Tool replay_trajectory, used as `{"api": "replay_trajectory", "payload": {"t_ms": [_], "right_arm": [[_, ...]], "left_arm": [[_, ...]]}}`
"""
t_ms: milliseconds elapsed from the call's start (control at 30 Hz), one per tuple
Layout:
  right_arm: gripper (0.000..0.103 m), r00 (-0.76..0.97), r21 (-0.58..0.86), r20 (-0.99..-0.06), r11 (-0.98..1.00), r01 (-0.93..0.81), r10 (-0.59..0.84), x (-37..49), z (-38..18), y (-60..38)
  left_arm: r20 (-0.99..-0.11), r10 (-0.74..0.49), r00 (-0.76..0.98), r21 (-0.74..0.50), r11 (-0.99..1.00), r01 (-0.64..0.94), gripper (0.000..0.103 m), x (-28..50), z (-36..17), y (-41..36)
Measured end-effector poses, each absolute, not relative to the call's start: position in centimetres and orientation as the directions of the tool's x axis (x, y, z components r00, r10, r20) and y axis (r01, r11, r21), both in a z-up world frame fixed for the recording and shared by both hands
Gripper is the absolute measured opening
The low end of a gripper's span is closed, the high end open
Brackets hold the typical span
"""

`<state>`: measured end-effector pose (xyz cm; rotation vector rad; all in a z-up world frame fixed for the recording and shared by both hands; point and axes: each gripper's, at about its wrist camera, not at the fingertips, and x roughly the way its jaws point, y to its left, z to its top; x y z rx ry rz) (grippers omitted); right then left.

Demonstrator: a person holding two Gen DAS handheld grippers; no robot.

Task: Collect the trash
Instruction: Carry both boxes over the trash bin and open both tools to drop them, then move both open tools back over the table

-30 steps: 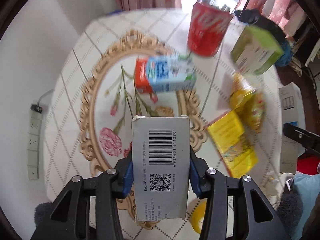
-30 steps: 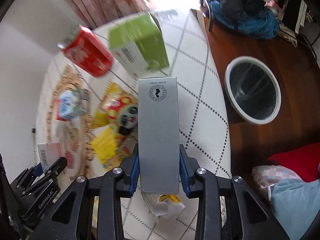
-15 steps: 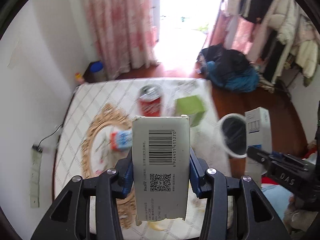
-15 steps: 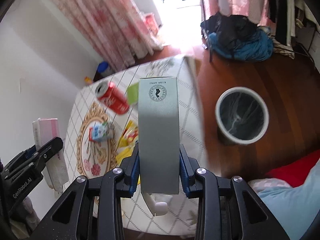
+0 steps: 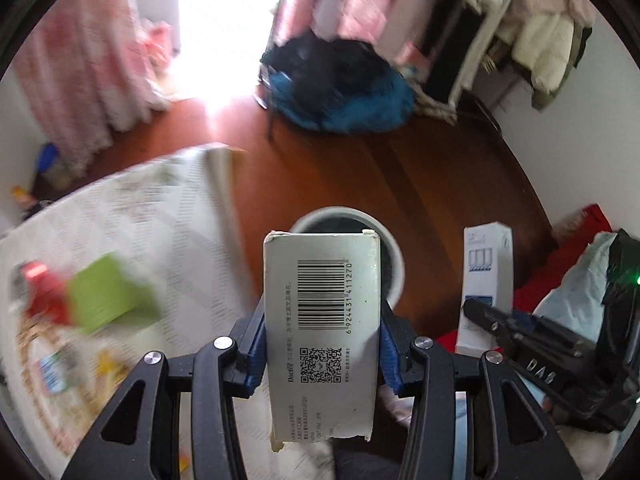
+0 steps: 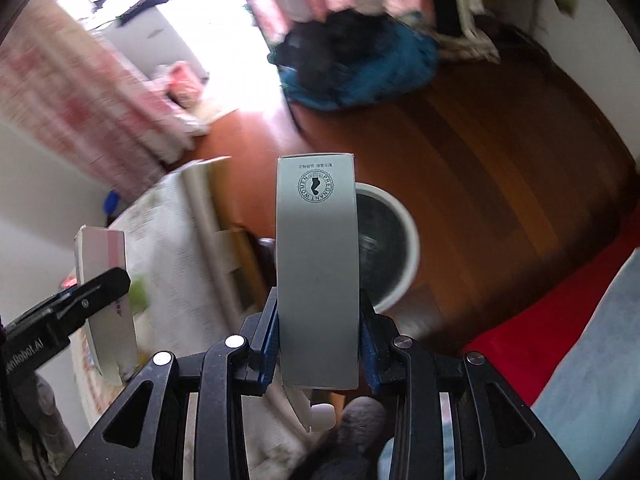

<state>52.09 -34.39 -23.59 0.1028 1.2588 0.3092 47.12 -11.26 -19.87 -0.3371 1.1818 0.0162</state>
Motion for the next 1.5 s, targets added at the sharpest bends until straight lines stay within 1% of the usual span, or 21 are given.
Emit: {"api": "replay_trajectory", "payload": {"t_ms": [133,233,267,300,333,367,400,433,500,533,567,767,933,1133,1500], "right_arm": [[0.036,0.213,0.267,-0.935,0.958,-0.101,0.283,55.9,-28.3,-36.3],[0.036,0.175,0.277,-0.943,0.959,-0.064,0.284,58.3,-31.8,-36.9],[0.036,0.165,0.282,-0.944,0.958,-0.054,0.287,59.1,-32.8,-37.3],[0.036,0.159,0.284,-0.944,0.958,-0.048,0.288,59.2,-33.3,-37.2],[0.037,0.147,0.293,-0.944,0.955,-0.042,0.296,59.8,-34.2,-37.2],[0.038,0.136,0.305,-0.942,0.952,-0.029,0.306,60.3,-35.2,-37.3],[0.04,0.134,0.309,-0.942,0.951,-0.019,0.309,60.8,-35.8,-37.2],[0.042,0.128,0.323,-0.938,0.946,-0.013,0.322,61.2,-36.7,-37.3],[0.063,0.124,0.324,-0.938,0.946,-0.009,0.323,61.3,-37.7,-37.1],[0.088,0.122,0.322,-0.94,0.947,-0.005,0.32,61.3,-38.1,-37.3],[0.1,0.115,0.313,-0.943,0.95,-0.007,0.312,61.3,-38.6,-37.1],[0.101,0.113,0.163,-0.979,0.986,-0.046,0.167,59.7,-39.8,-36.7],[0.101,0.108,0.112,-0.987,0.992,-0.064,0.119,58.4,-39.6,-36.2],[0.101,0.157,0.084,-0.983,0.994,-0.066,0.094,55.4,-36.1,-36.5],[0.101,0.282,0.091,-0.953,0.993,-0.074,0.109,49.8,-27.6,-37.3]], "left_arm": [[-0.925,-0.255,0.28,-0.31,0.935,-0.172,0.043,53.1,-25.0,-12.6],[-0.93,-0.294,0.221,-0.336,0.923,-0.186,0.044,56.2,-27.5,-13.1],[-0.932,-0.303,0.197,-0.34,0.921,-0.19,0.046,57.3,-28.5,-13.1],[-0.935,-0.305,0.18,-0.338,0.92,-0.197,0.063,58.0,-29.2,-13.0],[-0.935,-0.311,0.17,-0.343,0.917,-0.204,0.076,58.5,-29.7,-13.0],[-0.933,-0.318,0.169,-0.35,0.91,-0.221,0.095,59.1,-30.1,-12.8],[-0.932,-0.319,0.172,-0.354,0.904,-0.239,0.097,59.4,-30.5,-12.5],[-0.933,-0.318,0.169,-0.353,0.9,-0.256,0.097,59.5,-30.6,-12.2],[-0.943,-0.284,0.171,-0.323,0.904,-0.28,0.098,59.6,-30.8,-11.7],[-0.95,-0.256,0.179,-0.299,0.913,-0.278,0.098,59.3,-30.7,-11.6],[-0.956,-0.231,0.179,-0.274,0.922,-0.273,0.098,59.3,-30.7,-11.7],[-0.981,-0.067,0.183,-0.11,0.965,-0.238,0.098,56.8,-31.3,-12.4],[-0.983,0.019,0.183,-0.021,0.977,-0.213,0.098,53.8,-31.1,-13.0],[-0.972,0.072,0.223,0.026,0.979,-0.202,0.098,52.1,-29.1,-13.3],[-0.93,0.117,0.349,0.052,0.98,-0.19,0.098,47.4,-22.1,-14.1]]}}
